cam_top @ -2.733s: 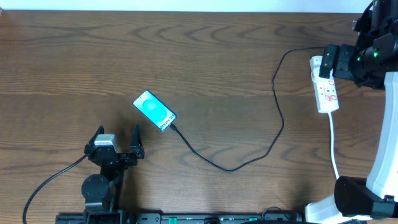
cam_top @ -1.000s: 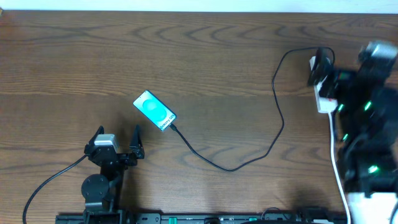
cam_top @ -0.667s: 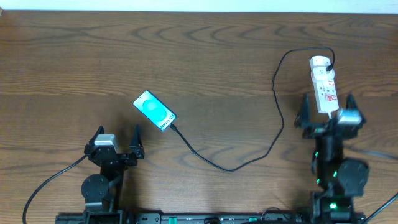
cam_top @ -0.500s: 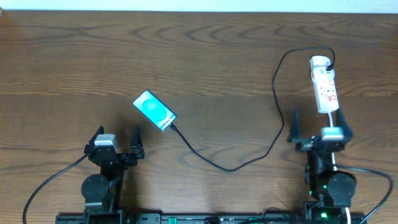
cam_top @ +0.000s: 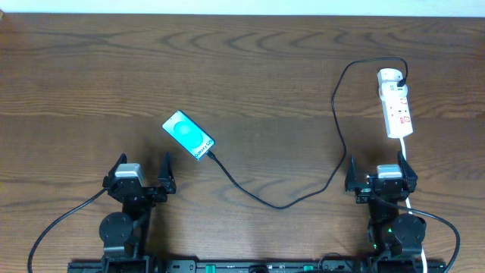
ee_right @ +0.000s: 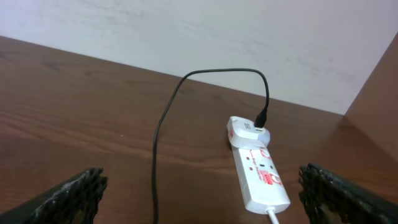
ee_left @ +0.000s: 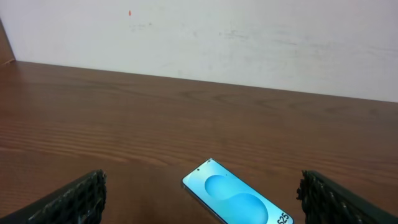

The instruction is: Plug charger to phone and switch on socket

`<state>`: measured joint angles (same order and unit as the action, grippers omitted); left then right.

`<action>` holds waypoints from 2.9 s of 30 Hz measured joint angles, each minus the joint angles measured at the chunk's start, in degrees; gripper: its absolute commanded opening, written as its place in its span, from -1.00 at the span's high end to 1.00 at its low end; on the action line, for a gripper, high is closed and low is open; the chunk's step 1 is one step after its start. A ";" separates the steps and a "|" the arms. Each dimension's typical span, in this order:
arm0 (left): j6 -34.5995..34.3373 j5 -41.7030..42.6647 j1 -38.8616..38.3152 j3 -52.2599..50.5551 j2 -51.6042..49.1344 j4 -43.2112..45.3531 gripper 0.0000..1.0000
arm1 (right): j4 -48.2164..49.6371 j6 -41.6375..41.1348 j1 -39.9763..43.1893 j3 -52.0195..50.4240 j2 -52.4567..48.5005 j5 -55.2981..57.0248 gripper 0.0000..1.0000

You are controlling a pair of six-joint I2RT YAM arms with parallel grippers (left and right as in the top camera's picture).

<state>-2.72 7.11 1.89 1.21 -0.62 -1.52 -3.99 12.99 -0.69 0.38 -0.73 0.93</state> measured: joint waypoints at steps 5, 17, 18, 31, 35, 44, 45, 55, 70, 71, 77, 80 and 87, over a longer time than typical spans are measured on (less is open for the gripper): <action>0.00 0.00 0.00 0.00 0.00 0.00 -0.85 | -0.02 0.55 0.00 0.00 0.02 0.15 -0.99; 0.00 0.00 0.00 0.00 0.00 0.00 -0.84 | 0.26 -0.48 0.00 0.00 0.02 2.95 -0.99; 0.00 0.00 0.00 0.00 0.00 0.00 -0.84 | 0.33 -1.20 0.00 0.00 0.02 3.37 -0.99; 0.00 0.00 0.00 0.00 0.00 0.00 -0.84 | 0.42 -3.34 0.00 0.00 0.02 4.52 -0.98; 0.00 0.00 0.00 0.00 0.00 0.00 -0.84 | 0.42 -3.39 0.00 0.00 0.02 4.52 -0.99; -0.02 0.00 0.00 0.00 0.00 0.00 -0.84 | 0.42 -3.52 0.00 0.00 0.02 4.52 -0.99; 0.00 0.00 0.00 0.00 0.00 0.00 -0.84 | 0.42 -3.52 0.00 0.00 0.02 4.52 -0.98; 0.00 0.00 0.00 0.00 0.00 0.00 -0.84 | 0.42 -3.52 0.00 0.00 0.02 4.52 -0.98; 0.00 0.00 0.00 0.00 0.00 0.00 -0.85 | 0.42 -3.52 0.00 0.00 0.02 4.52 -0.99; 0.00 0.00 0.00 0.00 0.00 0.00 -0.84 | 0.42 -3.52 0.00 0.00 0.02 4.52 -0.99; 0.00 0.02 0.00 0.00 0.00 0.00 -0.84 | 0.42 -3.52 0.00 0.00 0.02 4.52 -0.99; 0.00 0.00 0.00 0.00 0.00 0.00 -0.84 | 0.42 -3.52 0.00 0.00 0.02 4.52 -0.99; 0.00 0.00 0.00 0.00 0.00 0.00 -0.84 | 0.42 -3.52 0.00 0.00 0.02 4.52 -0.99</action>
<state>-2.72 7.11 1.89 1.21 -0.62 -1.52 -3.57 9.47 -0.69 0.38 -0.71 5.45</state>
